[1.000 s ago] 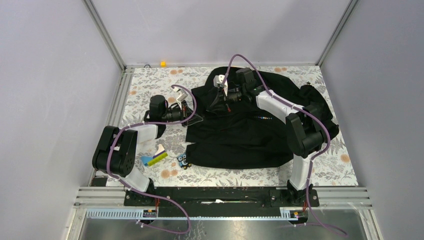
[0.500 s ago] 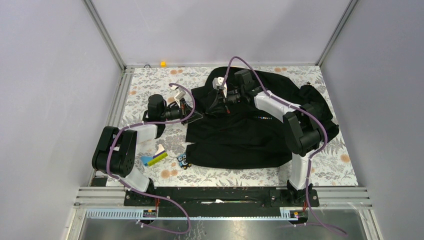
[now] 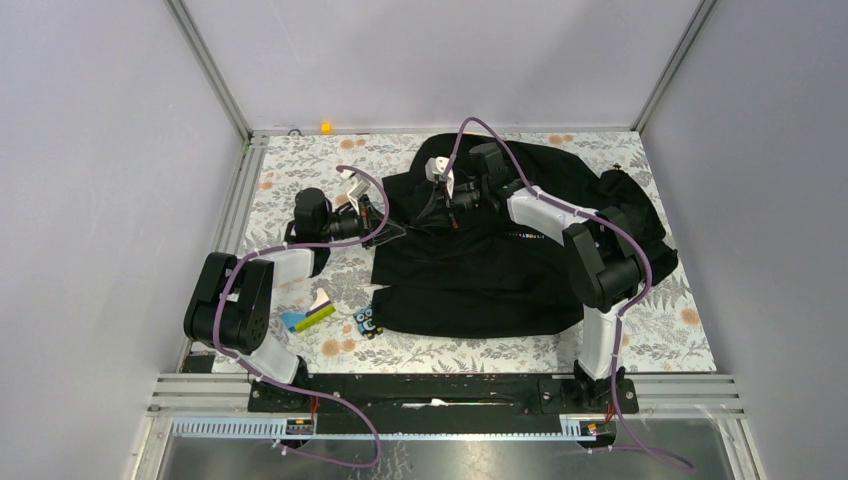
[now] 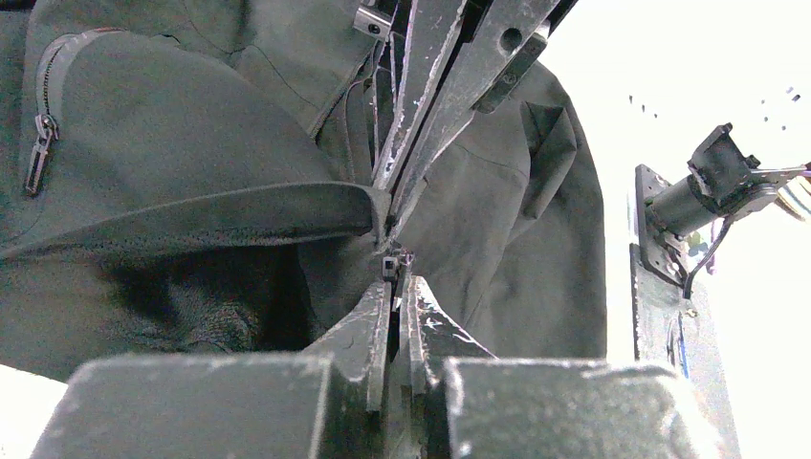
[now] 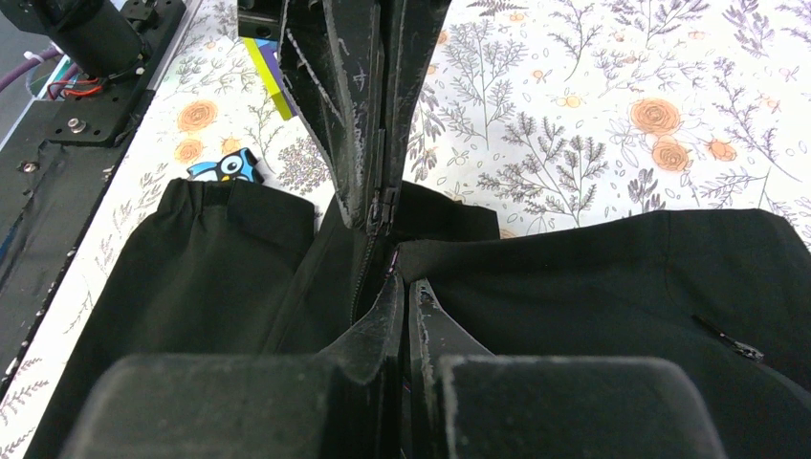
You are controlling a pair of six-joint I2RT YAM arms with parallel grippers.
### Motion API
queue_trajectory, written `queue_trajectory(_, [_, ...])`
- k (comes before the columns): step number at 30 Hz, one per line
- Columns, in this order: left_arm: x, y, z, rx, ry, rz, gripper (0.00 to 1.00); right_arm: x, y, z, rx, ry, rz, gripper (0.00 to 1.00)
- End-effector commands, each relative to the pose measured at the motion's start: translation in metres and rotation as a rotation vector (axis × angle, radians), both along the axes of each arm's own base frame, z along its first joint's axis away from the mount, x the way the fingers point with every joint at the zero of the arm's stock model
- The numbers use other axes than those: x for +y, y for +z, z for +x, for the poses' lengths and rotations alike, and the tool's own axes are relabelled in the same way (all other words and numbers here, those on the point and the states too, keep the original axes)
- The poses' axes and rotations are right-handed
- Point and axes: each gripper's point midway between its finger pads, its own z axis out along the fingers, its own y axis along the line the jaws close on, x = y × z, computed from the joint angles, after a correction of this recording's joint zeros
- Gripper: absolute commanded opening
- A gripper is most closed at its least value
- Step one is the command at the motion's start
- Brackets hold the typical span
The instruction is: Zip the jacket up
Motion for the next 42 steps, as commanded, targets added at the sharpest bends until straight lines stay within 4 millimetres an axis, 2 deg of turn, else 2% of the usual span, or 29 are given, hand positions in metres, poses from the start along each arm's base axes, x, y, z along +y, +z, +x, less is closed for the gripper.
queue_trajectory(1, [-0.001, 0.017, -0.002, -0.085, -0.042, -0.018, 0.00, 0.008, 0.021, -0.004, -0.049, 0.040, 0.066, 0.00])
queue_trajectory(12, [0.000, 0.009, 0.003, -0.065, -0.031, 0.015, 0.00, 0.008, 0.027, -0.006, -0.054, 0.043, 0.078, 0.00])
queue_trajectory(22, [0.002, 0.012, 0.002, -0.079, -0.026, 0.010, 0.00, 0.007, 0.015, -0.017, -0.063, 0.111, 0.074, 0.00])
queue_trajectory(28, [0.003, 0.014, 0.003, -0.083, -0.023, 0.008, 0.00, 0.006, 0.005, -0.011, -0.070, 0.086, 0.035, 0.00])
queue_trajectory(42, [0.003, 0.006, 0.006, -0.050, -0.022, 0.021, 0.00, 0.016, 0.010, -0.010, -0.078, 0.060, 0.044, 0.00])
